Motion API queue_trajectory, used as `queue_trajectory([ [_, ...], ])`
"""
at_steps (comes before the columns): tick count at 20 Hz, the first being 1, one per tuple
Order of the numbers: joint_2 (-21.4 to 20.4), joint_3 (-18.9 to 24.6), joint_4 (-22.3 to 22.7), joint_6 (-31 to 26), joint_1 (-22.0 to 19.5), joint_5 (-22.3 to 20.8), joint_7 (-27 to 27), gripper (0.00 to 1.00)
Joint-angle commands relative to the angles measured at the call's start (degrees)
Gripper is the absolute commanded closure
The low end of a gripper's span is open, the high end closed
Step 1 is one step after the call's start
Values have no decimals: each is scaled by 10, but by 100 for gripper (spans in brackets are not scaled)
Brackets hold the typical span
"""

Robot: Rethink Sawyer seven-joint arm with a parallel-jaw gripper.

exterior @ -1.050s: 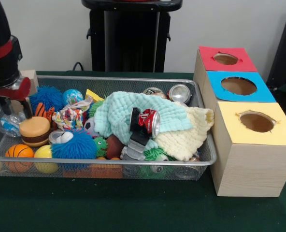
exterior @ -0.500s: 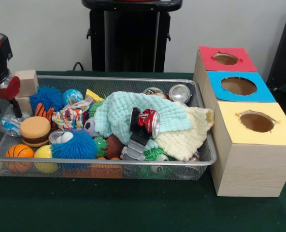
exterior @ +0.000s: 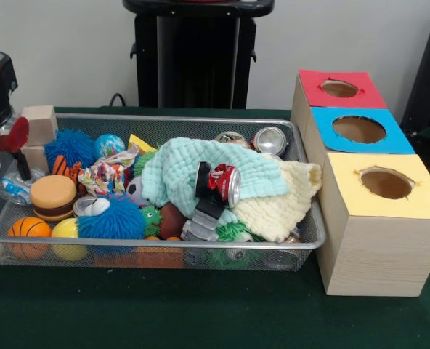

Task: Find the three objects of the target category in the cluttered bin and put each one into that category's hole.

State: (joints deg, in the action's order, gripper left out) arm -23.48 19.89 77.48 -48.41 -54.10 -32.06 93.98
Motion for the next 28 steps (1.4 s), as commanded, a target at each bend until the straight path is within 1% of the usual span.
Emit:
queue_trajectory([
  [1, 49, 9, -59, 0, 24, -51, -94, 0],
  [5, 70, 5, -81, 12, 34, -54, -82, 0],
  [9, 71, 0, -78, 22, 37, -53, -77, 0],
  [14, 48, 10, -49, 32, 29, -54, -100, 0],
  [19, -1, 11, -1, 13, 24, -48, -110, 0],
  [21, -12, 12, 6, 1, 24, -46, -119, 0],
  [25, -22, 15, 6, -15, 25, -45, -132, 0],
  [27, -36, 16, 18, -16, 23, -45, -137, 0],
  [28, -36, 16, 16, -19, 23, -45, -139, 0],
])
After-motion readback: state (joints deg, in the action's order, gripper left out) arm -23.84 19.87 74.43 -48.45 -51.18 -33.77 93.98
